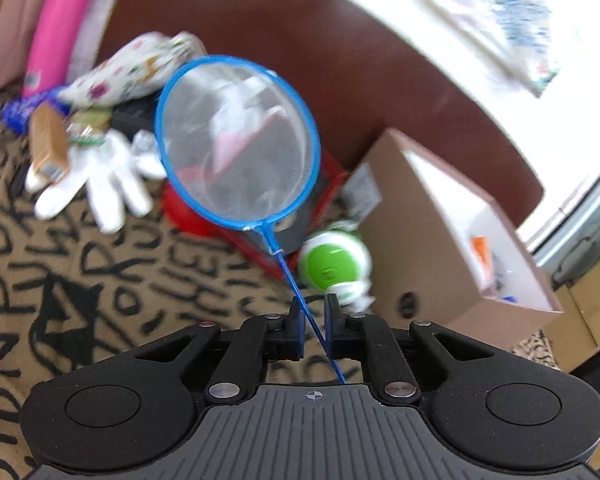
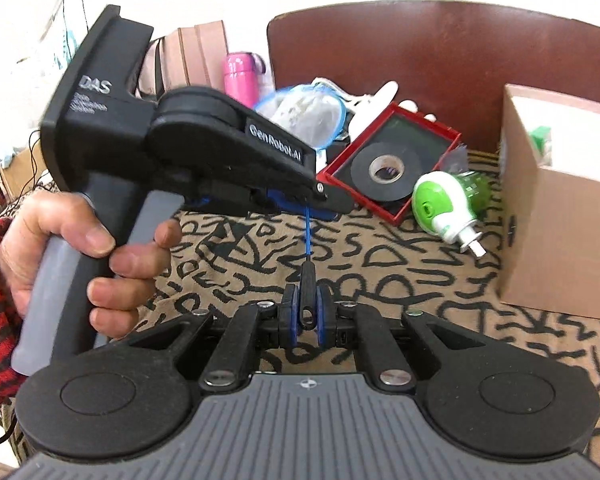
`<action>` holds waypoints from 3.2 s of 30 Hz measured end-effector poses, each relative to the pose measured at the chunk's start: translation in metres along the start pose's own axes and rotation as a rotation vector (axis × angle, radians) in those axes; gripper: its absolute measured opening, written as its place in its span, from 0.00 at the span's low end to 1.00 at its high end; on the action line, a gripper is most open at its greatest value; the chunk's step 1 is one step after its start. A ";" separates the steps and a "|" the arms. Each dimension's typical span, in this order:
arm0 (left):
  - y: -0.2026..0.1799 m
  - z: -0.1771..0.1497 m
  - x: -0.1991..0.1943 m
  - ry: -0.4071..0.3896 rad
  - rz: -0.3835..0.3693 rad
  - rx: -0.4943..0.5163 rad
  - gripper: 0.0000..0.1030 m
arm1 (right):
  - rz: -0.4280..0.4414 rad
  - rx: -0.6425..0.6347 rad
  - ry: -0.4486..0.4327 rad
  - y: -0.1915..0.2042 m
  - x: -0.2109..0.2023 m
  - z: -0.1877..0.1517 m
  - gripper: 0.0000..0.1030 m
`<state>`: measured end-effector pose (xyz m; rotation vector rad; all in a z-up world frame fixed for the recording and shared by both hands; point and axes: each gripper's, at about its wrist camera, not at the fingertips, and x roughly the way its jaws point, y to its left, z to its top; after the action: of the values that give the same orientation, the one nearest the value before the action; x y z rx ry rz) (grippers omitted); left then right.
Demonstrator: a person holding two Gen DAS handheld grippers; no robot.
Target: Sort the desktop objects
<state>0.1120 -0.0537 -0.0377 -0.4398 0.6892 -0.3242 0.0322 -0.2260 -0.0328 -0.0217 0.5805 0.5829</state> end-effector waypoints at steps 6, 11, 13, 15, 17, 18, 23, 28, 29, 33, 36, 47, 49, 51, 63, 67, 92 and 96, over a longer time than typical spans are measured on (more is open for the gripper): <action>-0.055 0.014 -0.001 -0.032 -0.061 0.113 0.05 | -0.060 0.018 -0.100 -0.014 -0.034 0.008 0.10; -0.105 0.032 0.013 -0.047 -0.127 0.175 0.04 | -0.151 0.022 -0.195 -0.040 -0.062 0.020 0.10; -0.126 0.040 0.025 -0.044 -0.148 0.198 0.04 | -0.197 0.021 -0.224 -0.052 -0.072 0.025 0.10; -0.146 0.045 0.037 -0.038 -0.170 0.203 0.04 | -0.243 0.020 -0.252 -0.068 -0.081 0.030 0.10; -0.165 0.049 0.051 -0.032 -0.201 0.205 0.04 | -0.284 0.024 -0.272 -0.085 -0.089 0.034 0.10; -0.174 0.051 0.058 -0.025 -0.217 0.207 0.04 | -0.301 0.025 -0.278 -0.093 -0.092 0.035 0.10; -0.211 0.056 0.100 0.043 -0.283 0.205 0.04 | -0.389 0.029 -0.279 -0.138 -0.099 0.040 0.10; -0.230 0.056 0.146 0.101 -0.286 0.164 0.07 | -0.447 0.015 -0.270 -0.174 -0.099 0.046 0.10; -0.232 0.057 0.155 0.111 -0.284 0.157 0.08 | -0.464 0.008 -0.260 -0.183 -0.096 0.047 0.10; -0.238 0.058 0.183 0.114 -0.250 0.189 0.41 | -0.522 -0.020 -0.218 -0.211 -0.079 0.050 0.15; -0.231 0.053 0.187 0.113 -0.200 0.198 0.91 | -0.650 -0.015 -0.172 -0.229 -0.060 0.048 0.24; -0.203 0.038 0.167 0.070 -0.200 0.226 1.00 | -0.676 0.027 -0.216 -0.223 -0.060 0.034 0.89; -0.204 0.039 0.167 0.071 -0.188 0.221 1.00 | -0.683 0.032 -0.217 -0.222 -0.060 0.035 0.93; -0.202 0.038 0.162 0.065 -0.183 0.222 1.00 | -0.683 0.035 -0.222 -0.220 -0.061 0.035 0.94; -0.202 0.027 0.119 0.031 -0.073 0.284 1.00 | -0.634 0.082 -0.227 -0.198 -0.082 0.032 0.99; -0.201 0.022 0.101 0.015 -0.041 0.294 1.00 | -0.633 0.096 -0.223 -0.186 -0.092 0.029 1.00; -0.176 -0.058 -0.004 -0.004 0.160 0.421 1.00 | -0.661 0.189 -0.191 -0.098 -0.146 -0.011 1.00; -0.177 -0.066 -0.016 -0.020 0.176 0.448 1.00 | -0.658 0.193 -0.198 -0.088 -0.152 -0.015 1.00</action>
<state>0.0307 -0.2175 0.0125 0.0435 0.6092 -0.2969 -0.0325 -0.3802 0.0217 0.0269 0.4011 -0.1118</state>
